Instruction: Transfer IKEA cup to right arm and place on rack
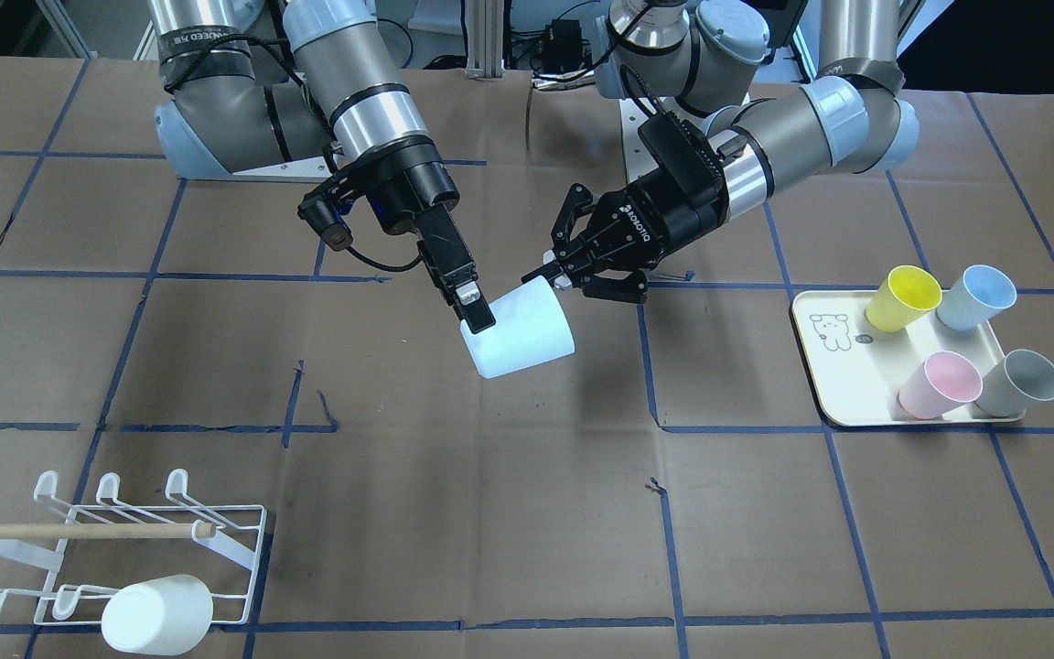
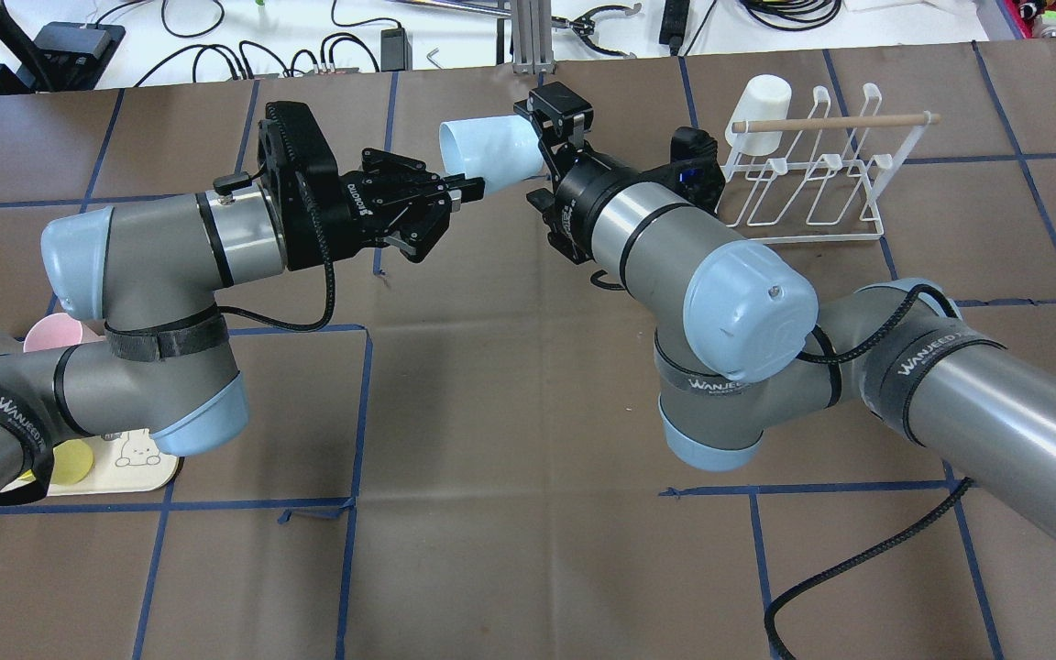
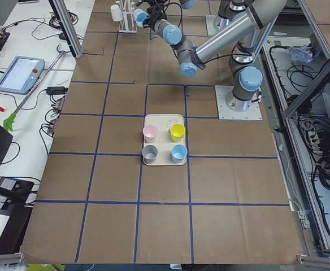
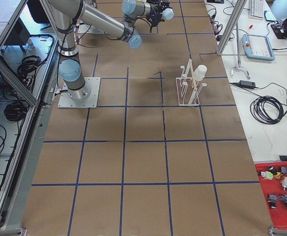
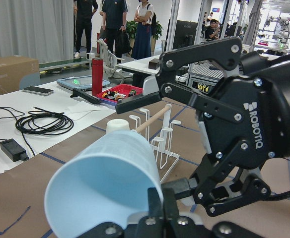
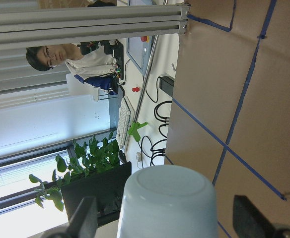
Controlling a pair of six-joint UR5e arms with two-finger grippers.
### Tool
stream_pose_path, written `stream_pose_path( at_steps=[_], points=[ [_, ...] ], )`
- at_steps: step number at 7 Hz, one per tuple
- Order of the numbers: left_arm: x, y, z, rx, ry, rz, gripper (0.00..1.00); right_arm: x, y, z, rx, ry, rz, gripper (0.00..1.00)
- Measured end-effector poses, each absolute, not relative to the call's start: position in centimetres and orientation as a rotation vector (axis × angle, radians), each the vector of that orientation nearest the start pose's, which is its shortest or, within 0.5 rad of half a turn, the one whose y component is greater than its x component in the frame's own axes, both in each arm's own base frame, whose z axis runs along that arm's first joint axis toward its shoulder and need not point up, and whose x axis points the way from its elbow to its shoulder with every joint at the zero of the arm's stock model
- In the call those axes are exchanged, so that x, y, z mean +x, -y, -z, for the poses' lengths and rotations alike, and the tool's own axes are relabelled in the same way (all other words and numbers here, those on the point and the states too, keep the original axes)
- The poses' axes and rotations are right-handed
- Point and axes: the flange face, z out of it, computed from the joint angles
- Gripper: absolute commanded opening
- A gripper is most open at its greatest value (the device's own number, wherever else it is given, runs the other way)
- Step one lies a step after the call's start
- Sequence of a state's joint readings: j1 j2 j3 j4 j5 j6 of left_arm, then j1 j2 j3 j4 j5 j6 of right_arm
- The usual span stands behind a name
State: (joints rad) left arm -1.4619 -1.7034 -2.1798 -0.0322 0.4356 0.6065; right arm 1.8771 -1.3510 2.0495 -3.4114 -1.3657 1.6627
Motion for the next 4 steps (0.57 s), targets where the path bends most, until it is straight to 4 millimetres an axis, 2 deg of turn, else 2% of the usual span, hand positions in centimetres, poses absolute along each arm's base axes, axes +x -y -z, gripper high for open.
stream_pose_path(
  at_steps=[3, 4],
  points=[
    [-17.39, 46.64, -36.17, -1.013, 1.82, -1.241, 0.01, 31.65, 46.04, -36.97, 1.169, -1.665, 0.524, 0.96],
    [-17.39, 46.64, -36.17, -1.012, 1.821, -1.24, 0.01, 31.78, 46.12, -36.91, 1.168, -1.666, 0.522, 0.93]
  ],
)
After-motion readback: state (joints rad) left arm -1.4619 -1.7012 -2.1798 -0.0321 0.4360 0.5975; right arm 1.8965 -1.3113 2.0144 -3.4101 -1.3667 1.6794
